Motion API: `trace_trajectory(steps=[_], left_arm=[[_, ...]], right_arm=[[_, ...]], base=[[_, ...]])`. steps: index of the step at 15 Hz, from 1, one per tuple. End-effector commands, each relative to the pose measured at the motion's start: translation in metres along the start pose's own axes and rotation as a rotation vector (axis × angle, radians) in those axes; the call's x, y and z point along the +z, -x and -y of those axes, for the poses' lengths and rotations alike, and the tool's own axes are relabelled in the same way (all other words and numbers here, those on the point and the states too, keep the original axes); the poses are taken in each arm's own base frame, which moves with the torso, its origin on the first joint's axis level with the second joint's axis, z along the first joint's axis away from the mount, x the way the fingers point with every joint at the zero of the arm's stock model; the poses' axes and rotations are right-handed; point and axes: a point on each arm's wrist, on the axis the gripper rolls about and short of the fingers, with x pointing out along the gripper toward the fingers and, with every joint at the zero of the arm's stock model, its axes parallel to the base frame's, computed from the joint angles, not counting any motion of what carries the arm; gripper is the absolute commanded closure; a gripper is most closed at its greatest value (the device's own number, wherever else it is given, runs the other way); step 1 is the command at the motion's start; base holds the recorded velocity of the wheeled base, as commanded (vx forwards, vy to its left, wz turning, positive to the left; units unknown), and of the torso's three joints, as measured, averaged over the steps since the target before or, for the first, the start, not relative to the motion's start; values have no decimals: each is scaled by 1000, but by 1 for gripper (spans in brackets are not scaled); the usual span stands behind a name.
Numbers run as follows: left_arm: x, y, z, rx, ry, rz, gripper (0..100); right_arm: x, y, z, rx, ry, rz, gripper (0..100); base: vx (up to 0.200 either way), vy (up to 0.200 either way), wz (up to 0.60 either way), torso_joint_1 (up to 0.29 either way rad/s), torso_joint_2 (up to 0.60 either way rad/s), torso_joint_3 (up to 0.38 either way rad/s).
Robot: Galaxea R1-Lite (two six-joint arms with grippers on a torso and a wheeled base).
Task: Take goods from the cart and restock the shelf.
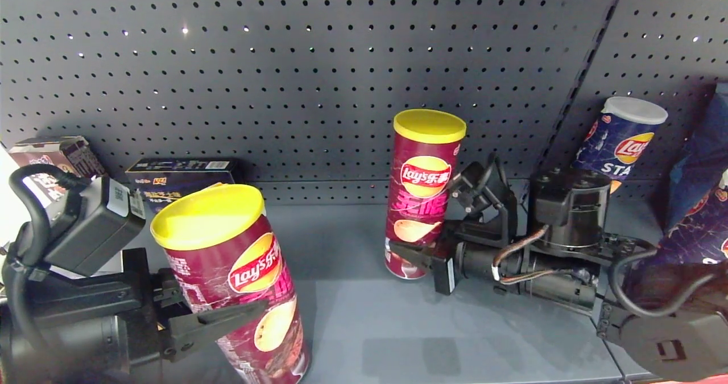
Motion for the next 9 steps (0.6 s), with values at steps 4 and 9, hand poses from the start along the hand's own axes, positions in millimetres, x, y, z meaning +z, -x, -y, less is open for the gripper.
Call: trace_trajectory(steps=[4,9], left_arm=[[0,1,0,2,-1,2,100],[-1,1,-3,18,6,0,100]], right_arm=[[-3,26,-25,48,11,-1,100],[-14,44,-39,88,16,-10,100]], base=[[0,0,0,0,0,0],[0,0,0,0,0,0]])
